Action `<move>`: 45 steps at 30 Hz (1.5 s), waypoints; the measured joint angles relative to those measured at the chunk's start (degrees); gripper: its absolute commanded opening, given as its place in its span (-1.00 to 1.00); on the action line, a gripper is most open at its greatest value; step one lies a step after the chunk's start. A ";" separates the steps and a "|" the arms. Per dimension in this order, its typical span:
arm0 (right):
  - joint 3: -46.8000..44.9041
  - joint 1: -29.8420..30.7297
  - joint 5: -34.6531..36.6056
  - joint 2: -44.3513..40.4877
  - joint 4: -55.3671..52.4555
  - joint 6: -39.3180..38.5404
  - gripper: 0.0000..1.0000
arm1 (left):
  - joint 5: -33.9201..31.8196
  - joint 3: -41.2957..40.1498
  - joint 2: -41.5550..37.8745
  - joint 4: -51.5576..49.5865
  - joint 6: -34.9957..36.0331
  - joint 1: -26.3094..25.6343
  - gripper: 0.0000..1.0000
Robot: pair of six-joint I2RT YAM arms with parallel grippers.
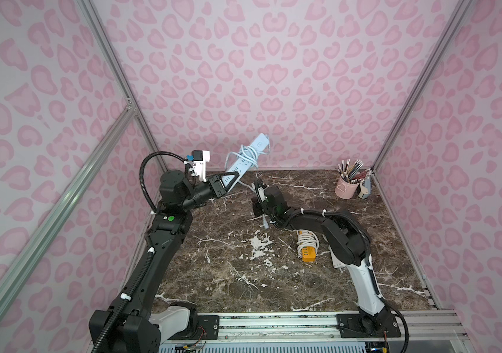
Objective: Wrap the cord around the power strip
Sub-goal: Wrap the power cord around the power strip.
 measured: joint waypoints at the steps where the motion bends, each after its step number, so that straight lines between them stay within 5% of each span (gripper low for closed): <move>1: -3.06 0.74 0.98 -3.32 0.72 -0.98 -1.00 | -0.55 0.31 0.55 -0.02 0.92 1.36 -0.93; 7: -16.00 1.14 6.93 -21.70 6.95 -4.87 -1.00 | -4.96 4.63 4.35 -4.17 8.81 9.73 -0.93; 13: -21.66 0.81 6.71 -34.40 7.65 -14.27 -1.00 | -14.93 7.34 6.99 -12.59 20.31 8.17 -0.94; 17: -14.47 0.72 0.68 -37.40 2.64 -21.59 -1.00 | -23.56 8.66 10.25 -20.33 28.24 1.14 -0.93; 23: 2.84 -2.82 -6.10 -31.87 -7.30 -30.86 -1.00 | -24.90 10.86 13.77 -30.45 37.20 -6.01 -0.94; 34: 37.42 -17.42 -22.86 -4.22 -30.01 -34.40 -1.00 | 0.70 10.97 12.31 -34.36 44.15 -18.82 -0.93; 38: 37.27 -20.22 -31.78 -0.85 -35.01 -32.89 -1.00 | 5.66 8.52 8.87 -28.15 39.93 -18.12 -0.93; 45: 20.65 -20.85 -41.86 -5.38 -28.98 -26.18 -0.50 | 17.68 -1.95 3.85 -1.66 16.02 -12.57 -0.93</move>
